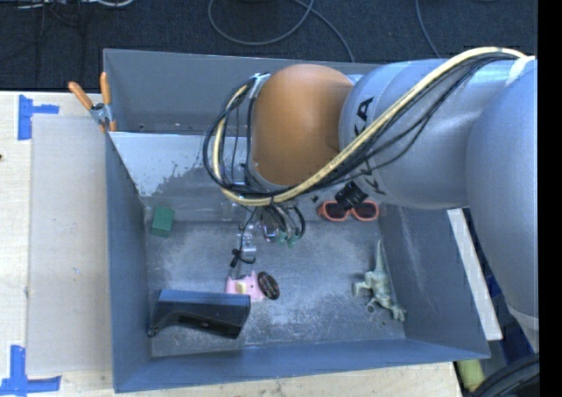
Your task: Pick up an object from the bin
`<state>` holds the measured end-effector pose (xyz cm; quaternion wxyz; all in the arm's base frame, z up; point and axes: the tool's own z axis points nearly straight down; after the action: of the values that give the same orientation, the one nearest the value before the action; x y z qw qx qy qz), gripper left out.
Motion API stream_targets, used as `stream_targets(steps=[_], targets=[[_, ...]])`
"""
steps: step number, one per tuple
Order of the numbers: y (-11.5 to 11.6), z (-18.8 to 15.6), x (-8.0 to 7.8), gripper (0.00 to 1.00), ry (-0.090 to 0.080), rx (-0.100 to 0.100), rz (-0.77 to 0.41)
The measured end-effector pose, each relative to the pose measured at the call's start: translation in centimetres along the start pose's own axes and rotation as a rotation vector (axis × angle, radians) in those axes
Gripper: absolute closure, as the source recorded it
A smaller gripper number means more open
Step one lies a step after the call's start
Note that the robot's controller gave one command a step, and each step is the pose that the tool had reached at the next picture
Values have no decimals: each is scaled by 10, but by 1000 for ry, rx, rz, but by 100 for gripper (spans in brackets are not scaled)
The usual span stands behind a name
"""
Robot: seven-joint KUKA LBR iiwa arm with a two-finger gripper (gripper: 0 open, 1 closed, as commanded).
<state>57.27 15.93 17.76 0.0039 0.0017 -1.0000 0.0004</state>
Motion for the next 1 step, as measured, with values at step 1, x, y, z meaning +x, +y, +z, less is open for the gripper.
stream_targets(steps=[1], targets=[[-1, -5, -1, 0, -6, -1, 4]])
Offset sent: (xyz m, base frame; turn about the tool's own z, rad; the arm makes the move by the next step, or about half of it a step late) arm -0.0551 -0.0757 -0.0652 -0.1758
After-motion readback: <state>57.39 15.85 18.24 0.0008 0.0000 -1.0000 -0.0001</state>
